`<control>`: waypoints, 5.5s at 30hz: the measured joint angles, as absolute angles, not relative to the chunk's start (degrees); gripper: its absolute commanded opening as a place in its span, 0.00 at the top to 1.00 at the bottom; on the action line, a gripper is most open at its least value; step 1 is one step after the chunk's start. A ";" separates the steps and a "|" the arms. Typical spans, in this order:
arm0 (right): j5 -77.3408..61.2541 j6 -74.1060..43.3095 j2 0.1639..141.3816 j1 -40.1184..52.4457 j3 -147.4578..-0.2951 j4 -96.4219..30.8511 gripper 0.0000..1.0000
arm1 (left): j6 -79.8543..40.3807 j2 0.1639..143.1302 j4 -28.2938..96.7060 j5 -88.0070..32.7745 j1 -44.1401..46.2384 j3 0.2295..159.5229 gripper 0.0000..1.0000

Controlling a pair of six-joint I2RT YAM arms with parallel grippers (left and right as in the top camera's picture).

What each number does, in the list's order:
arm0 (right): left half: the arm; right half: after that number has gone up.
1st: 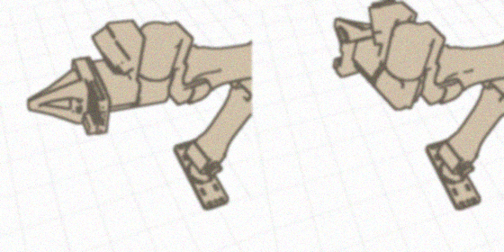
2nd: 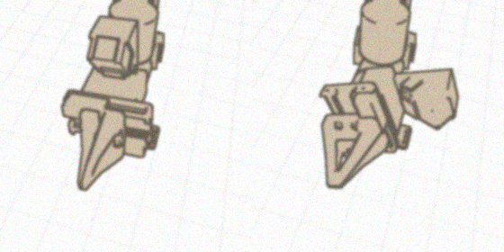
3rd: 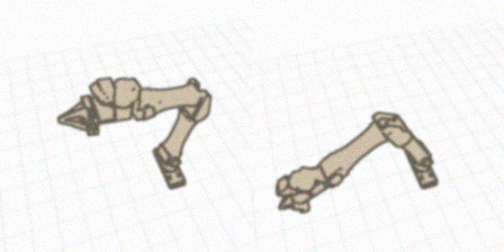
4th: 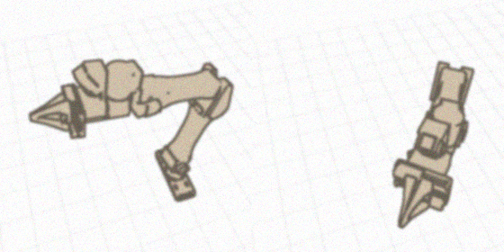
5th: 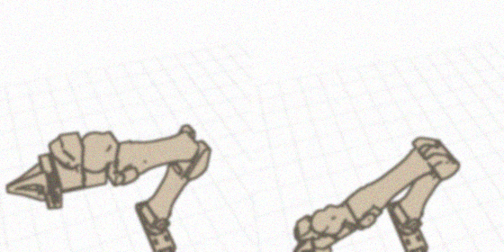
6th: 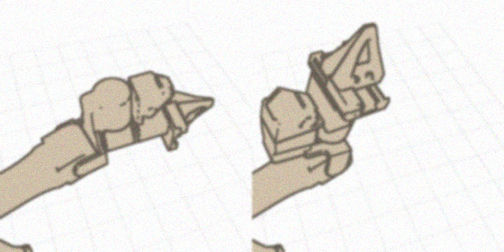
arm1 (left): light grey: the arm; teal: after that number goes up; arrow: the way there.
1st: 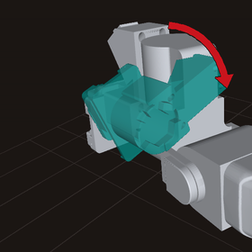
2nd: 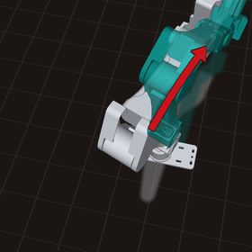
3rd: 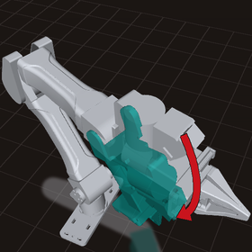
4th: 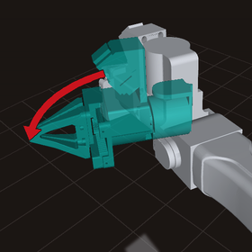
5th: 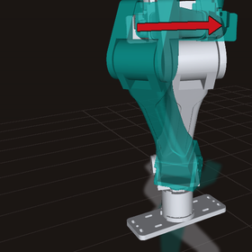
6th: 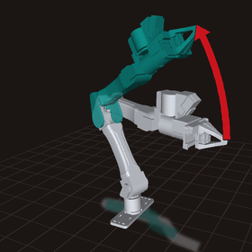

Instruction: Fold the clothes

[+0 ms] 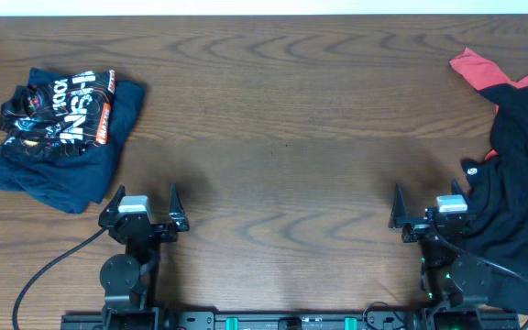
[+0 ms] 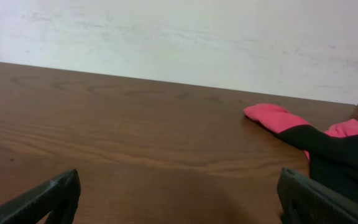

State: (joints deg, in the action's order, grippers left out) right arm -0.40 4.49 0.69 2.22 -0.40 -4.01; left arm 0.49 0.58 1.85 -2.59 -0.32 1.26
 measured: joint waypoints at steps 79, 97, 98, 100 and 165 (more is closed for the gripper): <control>-0.43 4.49 0.69 2.22 -0.38 -4.01 0.01 | 0.49 0.58 1.87 -2.61 -0.32 1.26 0.02; 1.65 -7.25 5.13 2.22 -7.44 -10.24 0.01 | -7.88 9.21 6.00 -7.33 -0.32 6.13 0.02; 2.09 -7.51 6.35 2.22 -8.93 -11.42 0.01 | -7.92 11.03 6.39 -7.51 -0.32 7.84 0.02; 3.42 -8.25 10.48 2.22 -13.45 -14.76 0.01 | -7.97 15.29 8.21 -7.60 -0.32 12.45 0.02; 7.94 -12.32 77.32 -18.37 -56.38 -40.53 0.99 | -8.82 47.79 29.52 -19.59 -0.32 38.41 0.02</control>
